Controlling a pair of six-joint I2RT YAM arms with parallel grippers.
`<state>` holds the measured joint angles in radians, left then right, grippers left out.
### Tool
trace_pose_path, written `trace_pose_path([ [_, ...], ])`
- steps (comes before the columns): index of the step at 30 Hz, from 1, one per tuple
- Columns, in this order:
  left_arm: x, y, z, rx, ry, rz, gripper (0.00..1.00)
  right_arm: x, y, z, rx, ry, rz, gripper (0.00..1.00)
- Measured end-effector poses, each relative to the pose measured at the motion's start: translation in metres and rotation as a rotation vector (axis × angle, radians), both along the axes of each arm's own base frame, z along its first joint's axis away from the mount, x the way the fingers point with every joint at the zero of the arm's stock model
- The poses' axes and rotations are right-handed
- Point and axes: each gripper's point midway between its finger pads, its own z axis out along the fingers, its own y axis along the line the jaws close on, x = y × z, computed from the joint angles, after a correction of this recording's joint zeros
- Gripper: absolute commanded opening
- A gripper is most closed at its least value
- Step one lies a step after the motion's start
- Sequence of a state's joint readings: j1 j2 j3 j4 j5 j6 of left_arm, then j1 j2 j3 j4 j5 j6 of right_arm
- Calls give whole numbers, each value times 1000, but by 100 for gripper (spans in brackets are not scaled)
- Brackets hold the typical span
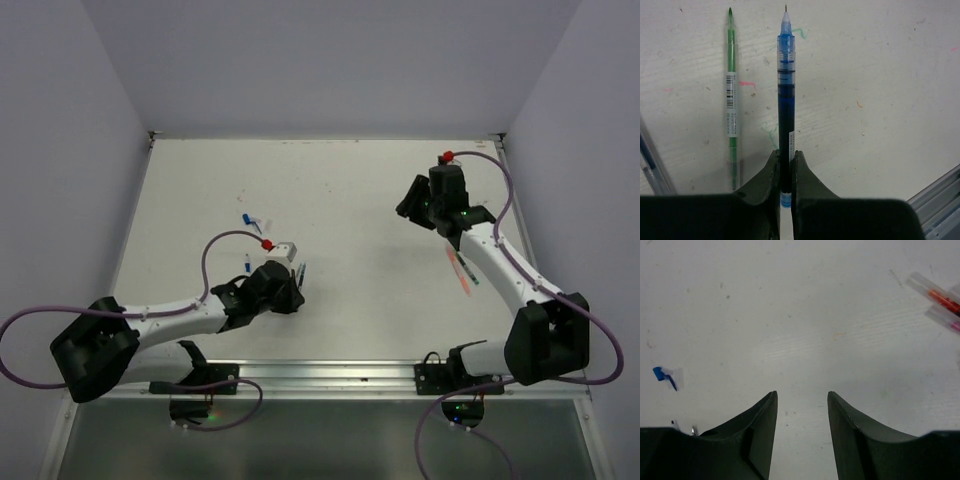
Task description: Open the pen caps
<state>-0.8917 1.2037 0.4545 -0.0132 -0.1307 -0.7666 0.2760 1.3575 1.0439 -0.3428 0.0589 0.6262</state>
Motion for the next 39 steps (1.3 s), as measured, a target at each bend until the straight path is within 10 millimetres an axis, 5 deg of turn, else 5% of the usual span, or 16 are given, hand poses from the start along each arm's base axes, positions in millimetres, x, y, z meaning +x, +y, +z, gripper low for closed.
trace_pose_path([
  [3, 0, -2, -8, 11, 15, -7, 0, -12, -20, -15, -26, 64, -27, 49],
  [10, 8, 4, -19, 69, 13, 42, 0, -22, -22, 0, -22, 36, 3, 49],
  [17, 17, 20, -25, 164, 17, 132, 0, -24, -31, -10, -36, 78, -5, 49],
  [39, 33, 62, -27, 383, -35, 302, 0, -30, -24, -22, -5, 97, 37, 49],
])
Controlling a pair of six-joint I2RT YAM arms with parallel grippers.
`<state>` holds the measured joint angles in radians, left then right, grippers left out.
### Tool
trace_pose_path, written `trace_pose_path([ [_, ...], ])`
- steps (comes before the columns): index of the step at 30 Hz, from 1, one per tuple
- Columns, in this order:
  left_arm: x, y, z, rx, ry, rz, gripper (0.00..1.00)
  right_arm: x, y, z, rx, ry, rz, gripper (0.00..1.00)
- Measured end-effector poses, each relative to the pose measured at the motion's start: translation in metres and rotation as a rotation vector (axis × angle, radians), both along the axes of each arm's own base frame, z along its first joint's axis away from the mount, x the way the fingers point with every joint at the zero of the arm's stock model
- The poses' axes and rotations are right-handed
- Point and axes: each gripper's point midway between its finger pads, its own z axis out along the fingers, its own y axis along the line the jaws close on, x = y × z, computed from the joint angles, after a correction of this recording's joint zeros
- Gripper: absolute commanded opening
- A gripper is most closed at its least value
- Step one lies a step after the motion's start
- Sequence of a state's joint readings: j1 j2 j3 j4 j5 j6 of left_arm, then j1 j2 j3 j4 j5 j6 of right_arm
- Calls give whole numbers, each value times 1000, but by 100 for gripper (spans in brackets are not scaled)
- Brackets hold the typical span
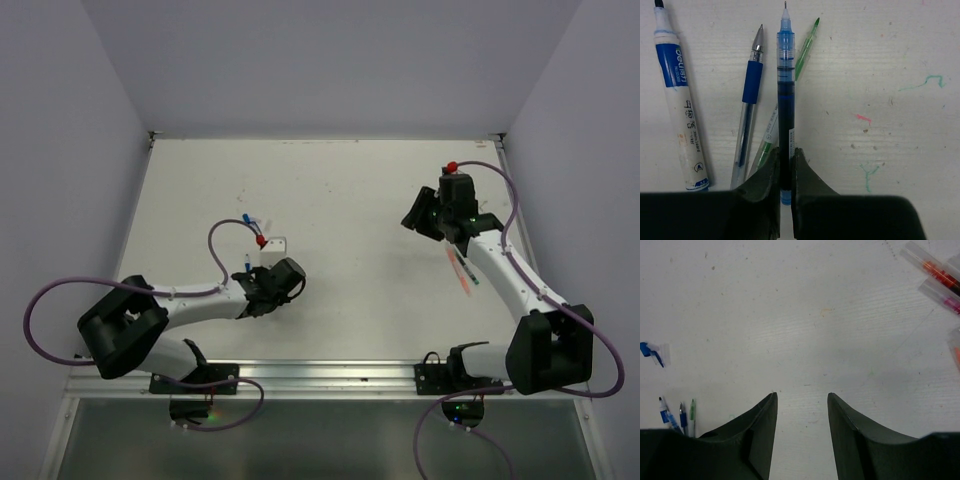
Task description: Open the pen caps
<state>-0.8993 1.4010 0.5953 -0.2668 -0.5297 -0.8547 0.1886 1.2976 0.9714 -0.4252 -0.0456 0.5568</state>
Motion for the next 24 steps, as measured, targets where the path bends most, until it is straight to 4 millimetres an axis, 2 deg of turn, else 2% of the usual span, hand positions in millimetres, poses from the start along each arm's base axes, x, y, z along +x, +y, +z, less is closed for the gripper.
trace_pose_path([
  [8, 6, 0, -2, 59, 2, -25, 0, 1, 2, -1, 6, -1, 5, 49],
  [20, 8, -13, -2, 60, -11, -104, 11, 6, 8, -2, 31, -6, 22, 49],
  [24, 7, -12, -2, 35, -24, -102, 30, 6, 7, -2, 30, -6, 21, 49],
])
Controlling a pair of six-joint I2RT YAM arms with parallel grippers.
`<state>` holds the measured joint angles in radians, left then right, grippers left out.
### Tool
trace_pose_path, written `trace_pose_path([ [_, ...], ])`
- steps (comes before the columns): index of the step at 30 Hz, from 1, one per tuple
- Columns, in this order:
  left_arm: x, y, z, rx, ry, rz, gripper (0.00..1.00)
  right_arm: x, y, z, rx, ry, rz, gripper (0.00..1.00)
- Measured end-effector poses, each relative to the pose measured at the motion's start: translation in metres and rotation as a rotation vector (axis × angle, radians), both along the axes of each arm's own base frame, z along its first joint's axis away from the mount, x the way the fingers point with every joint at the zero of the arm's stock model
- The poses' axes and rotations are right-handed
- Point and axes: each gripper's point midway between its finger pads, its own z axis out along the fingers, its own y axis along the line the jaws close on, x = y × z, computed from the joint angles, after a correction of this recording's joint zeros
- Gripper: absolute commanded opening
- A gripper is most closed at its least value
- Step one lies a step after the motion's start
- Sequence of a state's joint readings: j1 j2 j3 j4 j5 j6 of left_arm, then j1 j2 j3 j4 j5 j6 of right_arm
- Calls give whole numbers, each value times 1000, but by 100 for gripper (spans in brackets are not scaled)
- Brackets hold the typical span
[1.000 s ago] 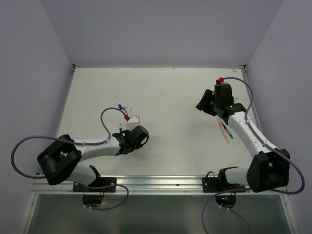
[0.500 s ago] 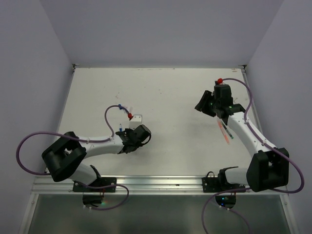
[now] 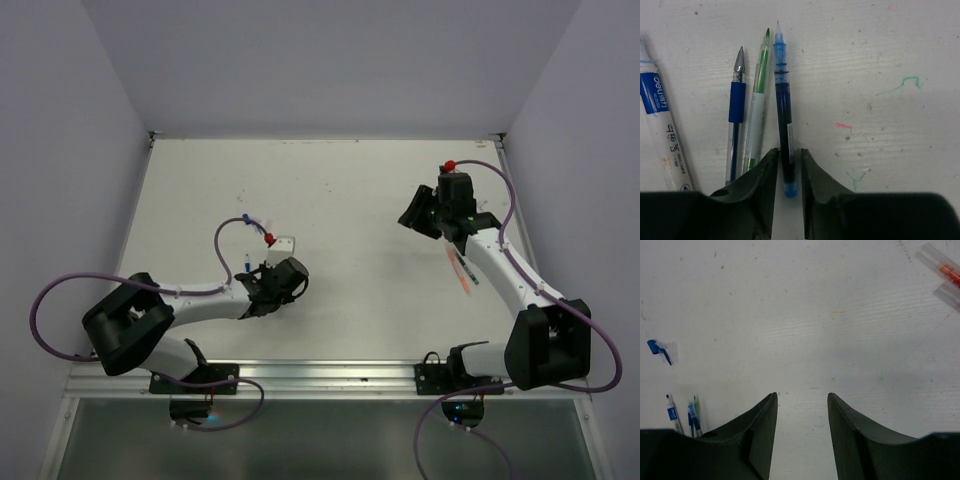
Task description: Open the pen caps
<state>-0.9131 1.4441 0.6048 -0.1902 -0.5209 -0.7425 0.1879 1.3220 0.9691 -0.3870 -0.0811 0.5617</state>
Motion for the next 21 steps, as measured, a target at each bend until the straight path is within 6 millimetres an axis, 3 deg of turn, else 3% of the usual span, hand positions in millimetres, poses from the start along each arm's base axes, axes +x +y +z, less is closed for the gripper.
trace_pose_path([
  [6, -6, 0, 1, -50, 3, 23, 42, 0, -2, -1, -5, 2, -2, 49],
  [12, -11, 3, 3, -74, 4, 56, 47, 0, -3, -1, -7, 3, -5, 49],
  [16, -24, 9, 5, -67, 31, 40, 50, 5, -10, -9, -19, 30, -21, 49],
  [19, -29, 3, 17, -96, 32, 6, 53, 19, -24, -20, -46, 91, -52, 49],
  [21, -27, -10, 35, -136, 14, -31, 55, 32, -36, -25, -73, 118, -81, 49],
])
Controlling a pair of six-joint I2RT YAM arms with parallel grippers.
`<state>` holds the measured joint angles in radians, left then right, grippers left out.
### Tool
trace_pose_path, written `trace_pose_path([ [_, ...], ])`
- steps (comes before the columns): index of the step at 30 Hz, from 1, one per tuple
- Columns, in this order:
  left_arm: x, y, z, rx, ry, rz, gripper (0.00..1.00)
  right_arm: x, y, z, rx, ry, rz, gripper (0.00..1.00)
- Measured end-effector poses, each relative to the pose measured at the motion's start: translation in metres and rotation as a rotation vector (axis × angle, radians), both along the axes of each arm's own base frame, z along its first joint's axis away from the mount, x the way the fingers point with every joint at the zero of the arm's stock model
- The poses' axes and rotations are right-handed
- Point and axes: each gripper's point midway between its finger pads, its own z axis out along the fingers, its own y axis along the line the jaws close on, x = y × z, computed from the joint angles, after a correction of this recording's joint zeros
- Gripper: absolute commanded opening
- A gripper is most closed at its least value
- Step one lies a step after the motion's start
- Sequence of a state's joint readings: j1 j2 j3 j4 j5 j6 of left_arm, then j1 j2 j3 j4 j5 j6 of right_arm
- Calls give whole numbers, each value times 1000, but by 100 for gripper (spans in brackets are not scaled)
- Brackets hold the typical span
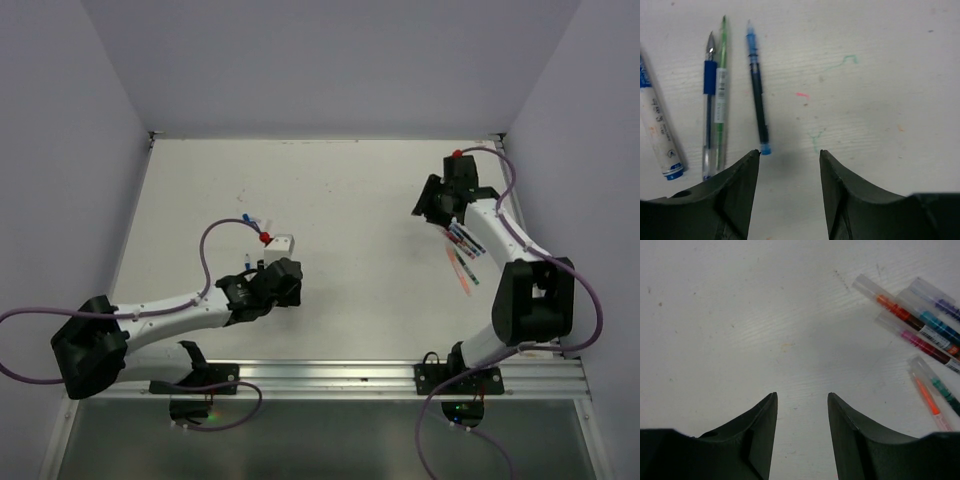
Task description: Open the pen caps
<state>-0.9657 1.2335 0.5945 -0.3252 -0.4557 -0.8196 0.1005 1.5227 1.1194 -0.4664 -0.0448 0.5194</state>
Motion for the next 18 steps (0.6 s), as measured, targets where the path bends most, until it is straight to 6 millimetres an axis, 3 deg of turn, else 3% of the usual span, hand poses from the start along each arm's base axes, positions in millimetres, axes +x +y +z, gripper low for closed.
trace_pose_path([
  [4, 6, -37, 47, -121, -63, -77, 57, 16, -26, -6, -66, 49, -66, 46],
  [8, 5, -61, 82, -227, -118, -146, 58, 4, -51, -25, -113, 111, -125, 43],
  [14, 2, -75, 88, -287, -138, -213, 59, -51, -83, -83, -129, 290, -187, 51],
  [18, 0, -81, 80, -289, -131, -252, 59, -67, -88, -92, -155, 323, -173, 51],
])
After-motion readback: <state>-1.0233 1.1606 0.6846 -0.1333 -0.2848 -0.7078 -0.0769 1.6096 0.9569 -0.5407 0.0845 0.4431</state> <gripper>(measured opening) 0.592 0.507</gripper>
